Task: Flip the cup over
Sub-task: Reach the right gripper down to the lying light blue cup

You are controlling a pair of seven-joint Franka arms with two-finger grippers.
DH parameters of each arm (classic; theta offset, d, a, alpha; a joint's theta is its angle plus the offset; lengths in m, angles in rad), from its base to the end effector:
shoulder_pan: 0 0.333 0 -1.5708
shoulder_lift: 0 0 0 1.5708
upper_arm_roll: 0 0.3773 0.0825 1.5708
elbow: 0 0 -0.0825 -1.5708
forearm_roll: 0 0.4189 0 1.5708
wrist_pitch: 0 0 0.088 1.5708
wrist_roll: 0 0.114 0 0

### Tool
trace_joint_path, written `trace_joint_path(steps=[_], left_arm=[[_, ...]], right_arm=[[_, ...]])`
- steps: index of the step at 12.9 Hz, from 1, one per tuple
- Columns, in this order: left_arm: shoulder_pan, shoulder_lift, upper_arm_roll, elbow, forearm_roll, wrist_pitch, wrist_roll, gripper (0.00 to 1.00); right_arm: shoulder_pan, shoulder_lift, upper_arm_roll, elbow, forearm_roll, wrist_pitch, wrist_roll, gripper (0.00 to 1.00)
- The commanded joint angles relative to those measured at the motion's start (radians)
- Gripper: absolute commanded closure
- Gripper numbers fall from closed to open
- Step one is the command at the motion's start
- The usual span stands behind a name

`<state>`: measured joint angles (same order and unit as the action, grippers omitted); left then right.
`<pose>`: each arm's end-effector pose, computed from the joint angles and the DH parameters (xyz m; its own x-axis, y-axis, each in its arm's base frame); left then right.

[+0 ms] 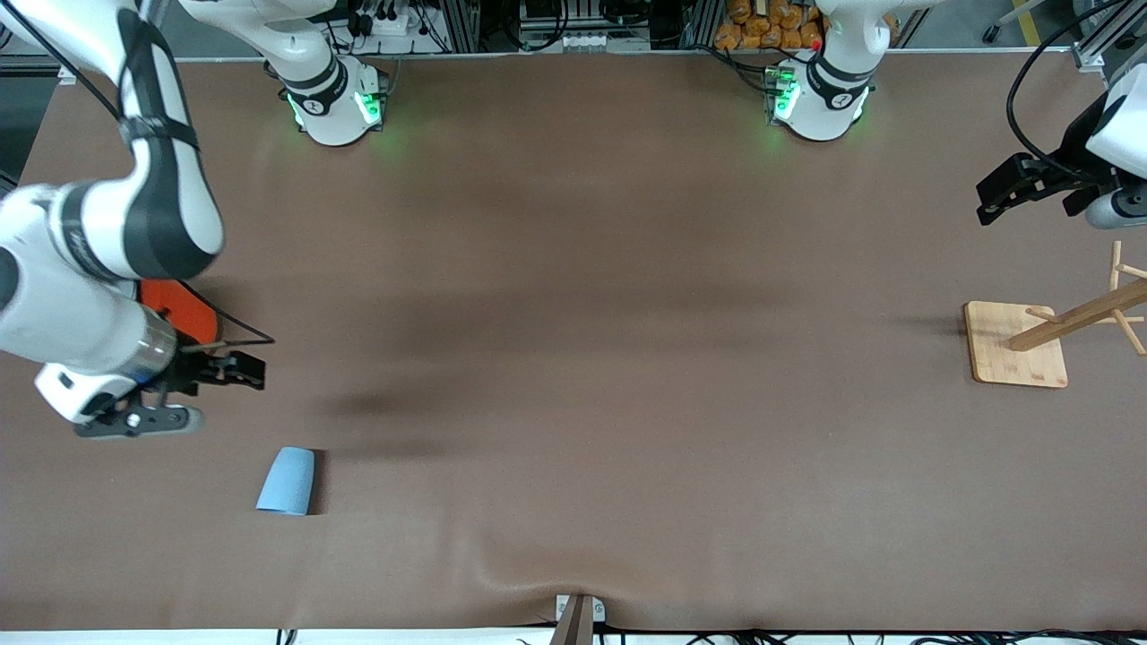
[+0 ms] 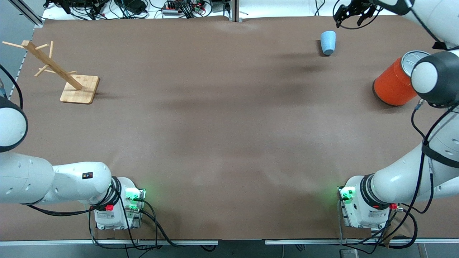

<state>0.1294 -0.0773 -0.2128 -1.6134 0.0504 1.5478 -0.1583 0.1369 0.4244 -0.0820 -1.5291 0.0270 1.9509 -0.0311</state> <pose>0.5569 -0.0463 0.6988 0.9969 0.0761 0.0204 0.0773 -0.9949 -0.0642 0.7357 0.0517 0.4496 0.9965 0.0831 -0.0014 0.0831 -0.9965 0.0086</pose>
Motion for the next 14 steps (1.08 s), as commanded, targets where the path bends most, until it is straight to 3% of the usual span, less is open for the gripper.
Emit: trace_joint_path(steps=[1,7,14], left_arm=[[0.009,-0.007,-0.007,-0.01,0.003,0.0,0.016,0.0],[0.007,-0.002,-0.007,-0.016,0.003,0.015,0.014,0.0],[0.009,-0.002,-0.005,-0.017,0.003,0.015,0.014,0.0]], right_arm=[[-0.019,0.106,-0.004,0.04,0.007,0.093,0.003,0.0],[-0.014,0.287,-0.004,0.079,0.007,0.313,0.077,0.0],[-0.028,0.349,-0.004,0.072,0.014,0.431,0.076,0.0]])
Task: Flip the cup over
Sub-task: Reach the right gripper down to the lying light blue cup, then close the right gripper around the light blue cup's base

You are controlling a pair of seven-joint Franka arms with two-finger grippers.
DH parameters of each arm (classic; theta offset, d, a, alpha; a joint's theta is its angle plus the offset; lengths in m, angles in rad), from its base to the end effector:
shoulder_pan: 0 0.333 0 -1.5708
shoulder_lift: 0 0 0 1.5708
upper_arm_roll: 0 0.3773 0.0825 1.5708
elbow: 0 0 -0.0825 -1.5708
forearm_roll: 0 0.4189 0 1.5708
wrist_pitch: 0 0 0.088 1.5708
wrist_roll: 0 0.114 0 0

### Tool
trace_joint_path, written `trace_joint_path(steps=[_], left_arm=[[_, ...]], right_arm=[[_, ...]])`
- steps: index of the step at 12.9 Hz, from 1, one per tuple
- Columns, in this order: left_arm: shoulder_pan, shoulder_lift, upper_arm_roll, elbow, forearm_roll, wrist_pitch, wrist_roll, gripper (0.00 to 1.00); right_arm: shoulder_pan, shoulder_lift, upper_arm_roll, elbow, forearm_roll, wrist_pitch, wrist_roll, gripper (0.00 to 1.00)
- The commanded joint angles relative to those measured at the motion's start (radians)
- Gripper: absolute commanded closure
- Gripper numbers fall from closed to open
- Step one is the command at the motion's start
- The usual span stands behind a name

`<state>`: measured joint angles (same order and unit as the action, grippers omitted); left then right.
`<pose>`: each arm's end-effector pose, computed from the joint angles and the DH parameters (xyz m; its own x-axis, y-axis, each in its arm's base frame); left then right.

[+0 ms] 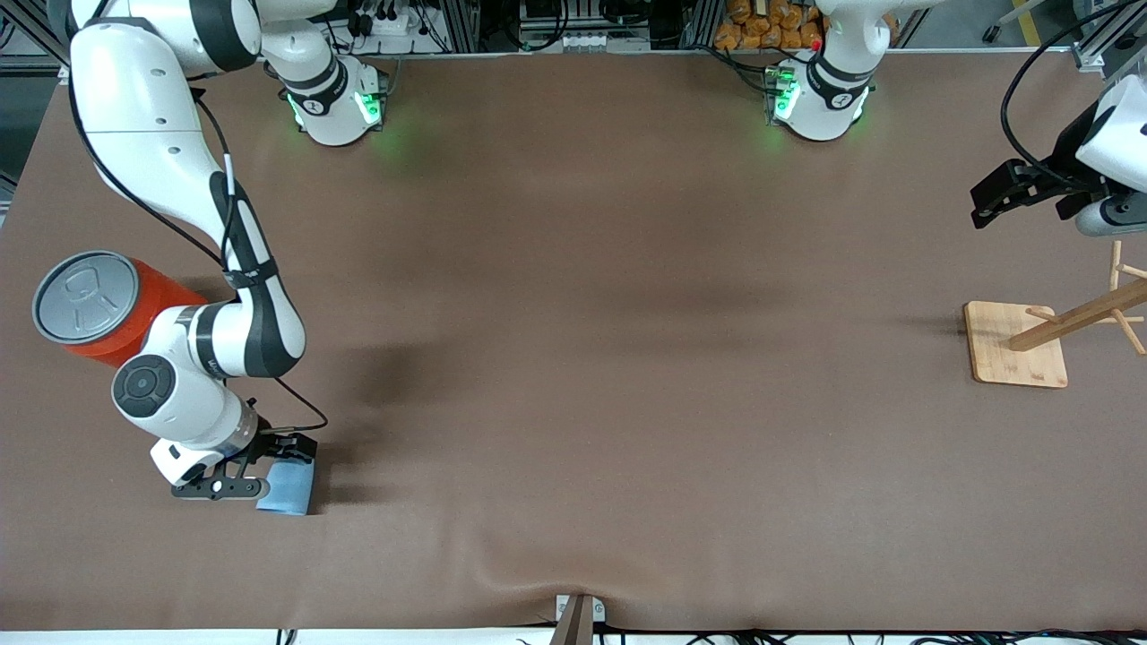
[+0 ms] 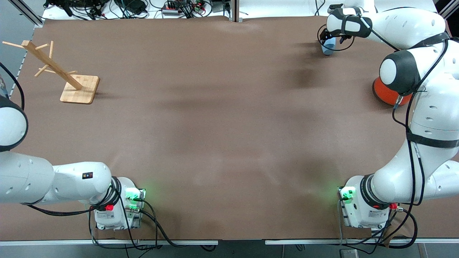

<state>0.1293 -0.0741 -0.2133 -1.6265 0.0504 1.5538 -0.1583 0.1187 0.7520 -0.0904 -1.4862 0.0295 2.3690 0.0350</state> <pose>0.5585 -0.0465 0.6909 0.9971 0.0753 0.0102 0.0758 -0.9950 -0.0652 0.7995 0.0379 0.2579 0.9909 0.0042 0.1345 -0.0003 -0.9994 0.0338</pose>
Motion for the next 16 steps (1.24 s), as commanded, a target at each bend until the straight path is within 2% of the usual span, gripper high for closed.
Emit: trace_joint_path(steps=[1,8,16], left_arm=[[0.009,-0.006,-0.006,-0.004,0.003,0.009,0.014,0.0],[0.007,-0.006,-0.006,-0.004,0.003,0.014,0.014,0.0],[0.007,-0.006,-0.006,-0.004,0.003,0.014,0.014,0.0]], right_arm=[[-0.01,0.03,0.005,0.027,0.012,0.032,0.01,0.0],[-0.004,0.124,0.005,0.035,-0.007,0.191,0.003,0.0],[-0.01,0.133,0.005,0.038,-0.005,0.231,0.005,0.0]])
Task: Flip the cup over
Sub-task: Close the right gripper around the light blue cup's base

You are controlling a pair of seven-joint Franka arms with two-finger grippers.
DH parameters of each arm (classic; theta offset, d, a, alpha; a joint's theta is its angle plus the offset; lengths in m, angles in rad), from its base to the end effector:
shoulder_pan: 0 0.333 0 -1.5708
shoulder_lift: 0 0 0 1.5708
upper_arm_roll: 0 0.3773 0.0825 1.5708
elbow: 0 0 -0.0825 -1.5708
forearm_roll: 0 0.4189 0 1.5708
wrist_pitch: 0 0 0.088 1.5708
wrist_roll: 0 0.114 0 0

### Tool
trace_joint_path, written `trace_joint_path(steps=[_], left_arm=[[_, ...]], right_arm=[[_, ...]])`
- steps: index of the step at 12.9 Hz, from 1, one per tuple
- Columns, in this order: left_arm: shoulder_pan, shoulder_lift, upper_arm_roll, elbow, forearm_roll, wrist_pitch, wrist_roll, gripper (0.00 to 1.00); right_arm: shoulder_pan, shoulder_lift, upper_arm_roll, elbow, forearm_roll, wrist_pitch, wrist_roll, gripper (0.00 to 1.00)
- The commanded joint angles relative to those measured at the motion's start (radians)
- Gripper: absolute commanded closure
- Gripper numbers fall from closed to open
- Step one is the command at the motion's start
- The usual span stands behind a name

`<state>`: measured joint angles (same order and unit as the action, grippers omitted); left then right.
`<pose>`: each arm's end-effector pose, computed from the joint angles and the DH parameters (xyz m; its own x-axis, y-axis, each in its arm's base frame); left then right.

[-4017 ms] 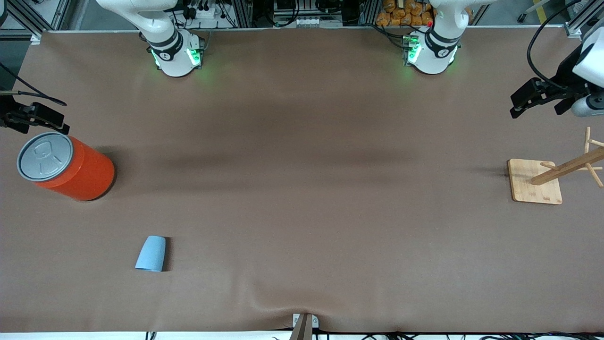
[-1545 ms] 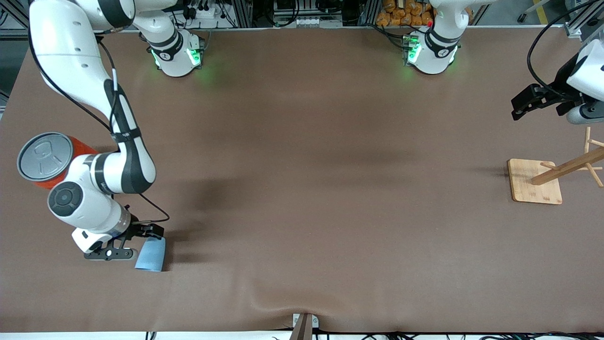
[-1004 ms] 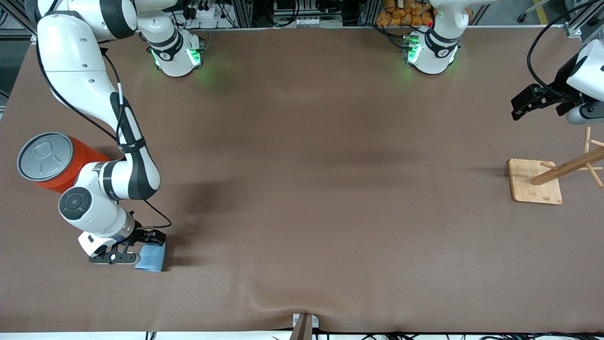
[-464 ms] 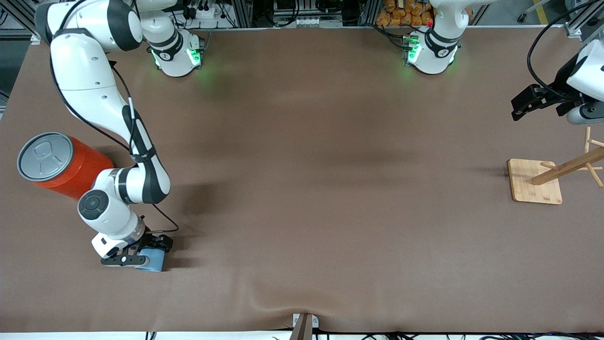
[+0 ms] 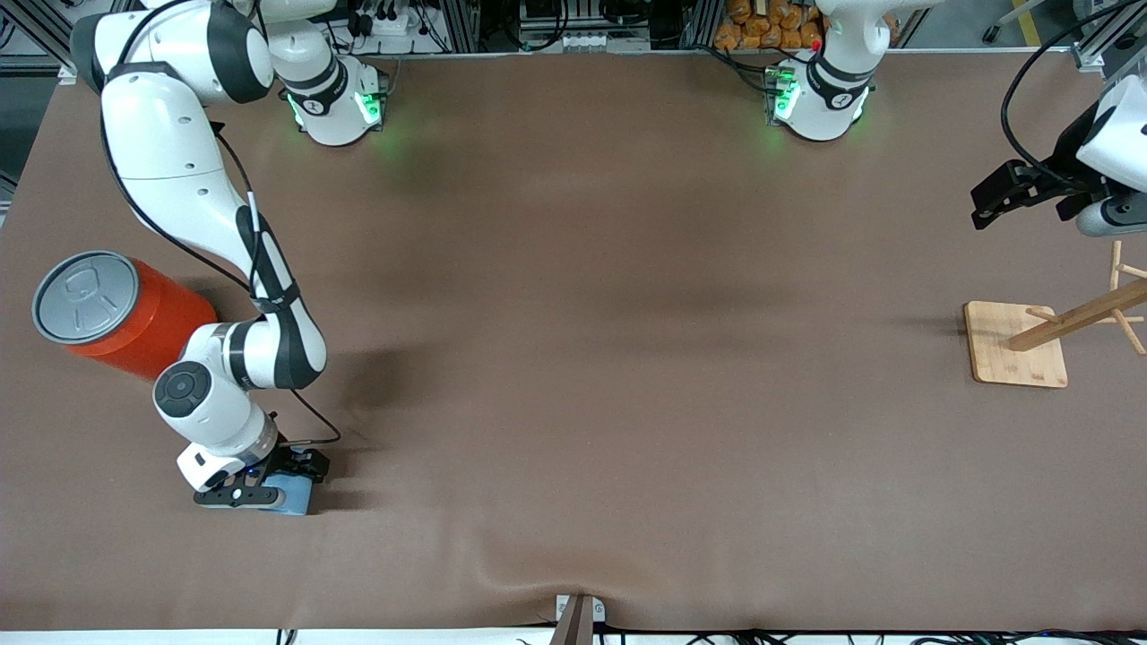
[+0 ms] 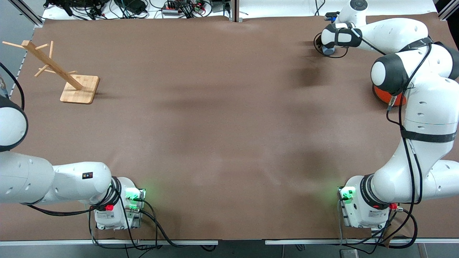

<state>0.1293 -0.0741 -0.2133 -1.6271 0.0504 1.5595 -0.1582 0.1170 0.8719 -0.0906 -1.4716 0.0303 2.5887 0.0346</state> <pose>0.5591 -0.0466 0.6911 0.9971 0.0749 0.0152 0.0757 -0.9950 -0.0644 0.8120 0.0374 0.1920 0.9689 0.0134 0.2471 0.0039 -0.9992 0.0390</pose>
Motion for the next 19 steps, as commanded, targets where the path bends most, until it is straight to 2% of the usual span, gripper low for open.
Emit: trace_joint_path(steps=[1,3,4,5,9,13,16,19], left_arm=[[0.007,-0.006,-0.006,-0.004,0.003,0.01,0.014,0.0],[0.007,-0.004,-0.006,-0.004,0.003,0.014,0.014,0.0],[0.007,-0.004,-0.005,-0.004,0.003,0.014,0.014,0.0],[0.007,-0.004,-0.006,-0.004,0.003,0.014,0.014,0.0],[0.007,-0.003,-0.005,-0.004,0.003,0.02,0.016,0.0],[0.009,-0.001,-0.005,-0.004,0.003,0.02,0.014,0.0],[0.009,0.004,-0.005,-0.004,-0.001,0.022,0.011,0.0],[0.009,0.013,-0.005,-0.002,-0.033,0.036,0.003,0.0]], right_arm=[[-0.008,0.013,0.005,0.025,-0.006,0.013,0.005,0.11],[-0.008,0.013,0.005,0.025,-0.007,0.025,0.005,0.42],[-0.008,0.013,0.005,0.025,-0.007,0.025,0.005,0.54],[-0.007,0.01,0.005,0.024,-0.007,0.025,0.005,0.6],[0.01,-0.04,0.005,0.02,-0.004,-0.002,0.002,0.58],[0.012,-0.118,0.012,0.024,0.006,-0.117,-0.158,0.56],[0.015,-0.154,0.058,0.017,0.008,-0.149,-0.208,0.55],[0.021,-0.233,0.127,0.019,0.008,-0.301,-0.344,0.55]])
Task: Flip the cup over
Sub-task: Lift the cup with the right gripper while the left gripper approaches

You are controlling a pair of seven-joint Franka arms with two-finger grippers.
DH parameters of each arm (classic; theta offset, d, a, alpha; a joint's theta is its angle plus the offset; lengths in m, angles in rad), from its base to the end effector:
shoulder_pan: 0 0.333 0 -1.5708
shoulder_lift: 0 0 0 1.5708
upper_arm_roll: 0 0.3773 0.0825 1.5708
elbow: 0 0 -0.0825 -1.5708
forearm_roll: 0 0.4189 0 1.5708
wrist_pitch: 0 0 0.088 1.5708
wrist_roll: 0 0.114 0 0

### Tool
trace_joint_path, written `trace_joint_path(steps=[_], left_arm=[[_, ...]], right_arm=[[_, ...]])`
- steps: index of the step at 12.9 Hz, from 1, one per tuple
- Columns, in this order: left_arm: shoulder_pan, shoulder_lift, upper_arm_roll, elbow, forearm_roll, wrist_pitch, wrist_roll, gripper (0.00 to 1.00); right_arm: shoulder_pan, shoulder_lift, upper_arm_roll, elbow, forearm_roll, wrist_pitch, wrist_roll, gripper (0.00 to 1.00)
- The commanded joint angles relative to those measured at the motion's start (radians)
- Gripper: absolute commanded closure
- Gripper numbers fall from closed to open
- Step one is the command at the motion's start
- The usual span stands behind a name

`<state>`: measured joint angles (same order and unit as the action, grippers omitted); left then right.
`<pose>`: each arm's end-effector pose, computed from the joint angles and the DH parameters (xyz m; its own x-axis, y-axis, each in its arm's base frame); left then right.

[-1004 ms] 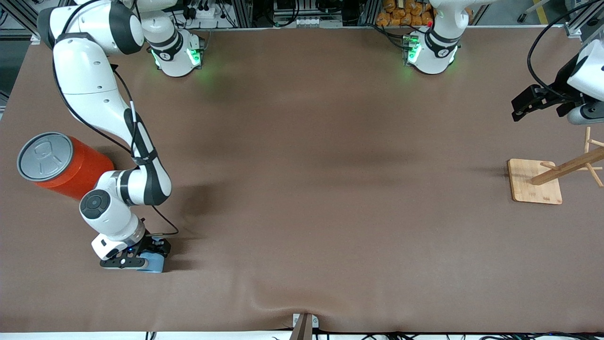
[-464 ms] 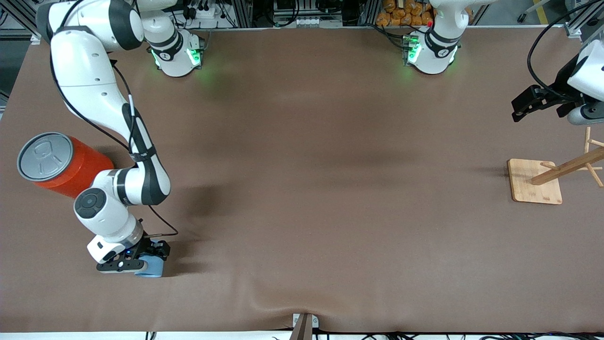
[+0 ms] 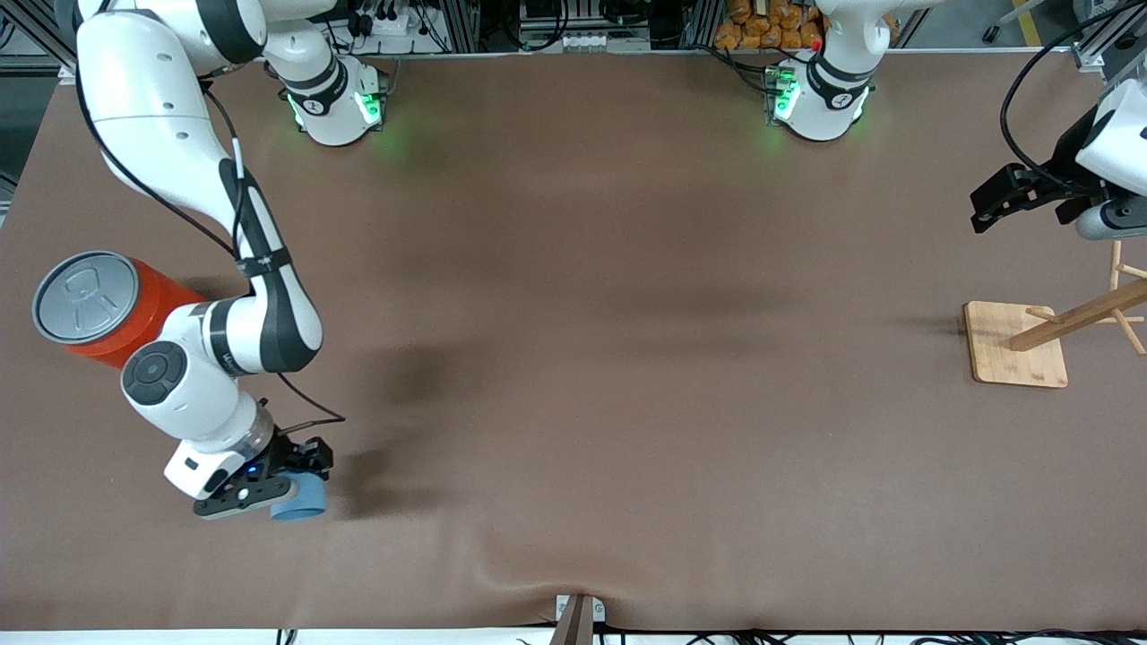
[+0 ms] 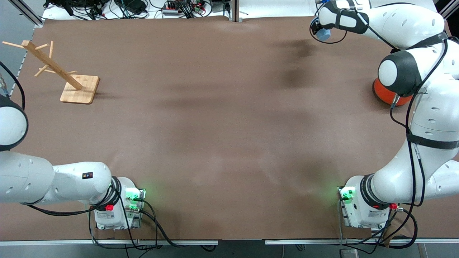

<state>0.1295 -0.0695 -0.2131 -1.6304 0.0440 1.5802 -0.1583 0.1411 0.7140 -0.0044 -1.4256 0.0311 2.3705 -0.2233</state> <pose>0.5629 -0.0471 0.6887 0.9969 0.0742 0.0267 0.0756 -0.9956 -0.0551 0.8107 0.1129 0.3172 0.9163 0.3292 0.2281 0.3318 -0.9429 0.0279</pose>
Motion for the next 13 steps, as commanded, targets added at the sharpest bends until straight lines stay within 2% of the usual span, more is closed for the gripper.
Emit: trace_joint_path(steps=[1,4,6,8,9,13], left_arm=[[0.009,0.014,-0.005,0.001,-0.038,0.017,-0.001,0.0],[0.007,0.063,-0.005,0.001,-0.073,0.033,-0.004,0.0],[0.001,0.106,-0.012,0.001,-0.076,0.046,-0.004,0.0],[-0.013,0.151,-0.026,-0.002,-0.076,0.07,-0.004,0.0],[-0.013,0.166,-0.04,-0.008,-0.076,0.087,-0.004,0.0],[-0.014,0.221,-0.069,-0.02,-0.078,0.122,-0.004,0.0]], right_arm=[[-0.003,-0.094,0.069,-0.027,0.007,-0.127,-0.132,0.55],[0.026,-0.122,0.158,-0.035,0.001,-0.226,-0.284,0.55],[0.133,-0.133,0.162,-0.041,-0.006,-0.232,-0.317,0.56],[0.253,-0.128,0.161,-0.038,-0.071,-0.22,-0.317,0.56],[0.29,-0.122,0.162,-0.035,-0.107,-0.22,-0.321,0.56],[0.42,-0.068,0.162,-0.036,-0.123,-0.182,-0.387,0.56]])
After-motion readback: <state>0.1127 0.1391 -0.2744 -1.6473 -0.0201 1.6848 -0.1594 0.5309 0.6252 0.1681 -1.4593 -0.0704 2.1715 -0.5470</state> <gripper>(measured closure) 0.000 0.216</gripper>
